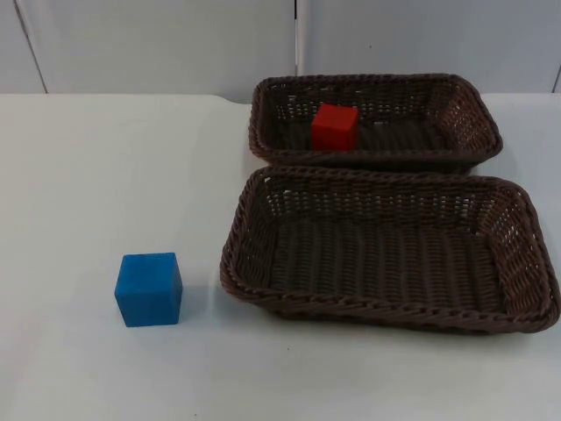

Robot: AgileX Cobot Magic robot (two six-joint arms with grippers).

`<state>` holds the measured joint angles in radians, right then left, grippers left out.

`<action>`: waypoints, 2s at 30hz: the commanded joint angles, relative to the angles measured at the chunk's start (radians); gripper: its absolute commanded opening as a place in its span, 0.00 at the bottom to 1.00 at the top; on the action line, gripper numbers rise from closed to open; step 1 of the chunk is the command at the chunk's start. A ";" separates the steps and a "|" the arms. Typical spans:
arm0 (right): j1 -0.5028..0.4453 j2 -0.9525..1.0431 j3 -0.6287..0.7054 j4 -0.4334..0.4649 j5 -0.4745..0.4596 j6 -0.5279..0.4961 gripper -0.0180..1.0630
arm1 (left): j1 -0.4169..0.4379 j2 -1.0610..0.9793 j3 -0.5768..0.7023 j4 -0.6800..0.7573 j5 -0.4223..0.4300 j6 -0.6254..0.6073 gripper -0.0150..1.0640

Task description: Pick up one cube with the left hand and place it into the upper basket. Pick up one cube with the right hand and place it into the lower basket.

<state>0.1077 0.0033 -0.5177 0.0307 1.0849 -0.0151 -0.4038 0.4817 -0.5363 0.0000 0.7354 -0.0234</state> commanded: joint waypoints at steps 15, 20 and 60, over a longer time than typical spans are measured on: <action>-0.005 0.146 -0.115 -0.002 -0.081 -0.001 0.99 | -0.001 -0.004 0.003 0.008 -0.013 -0.008 0.78; -0.005 0.305 -0.187 -0.004 -0.098 -0.020 0.99 | -0.001 -0.004 0.003 0.008 -0.013 -0.008 0.78; -0.003 1.378 -0.906 0.012 -0.180 -0.183 0.99 | -0.001 -0.004 0.003 0.031 -0.016 -0.008 0.78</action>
<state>0.1077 1.3778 -1.4110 0.0389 0.9021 -0.1838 -0.4038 0.4817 -0.5363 0.0220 0.7257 -0.0234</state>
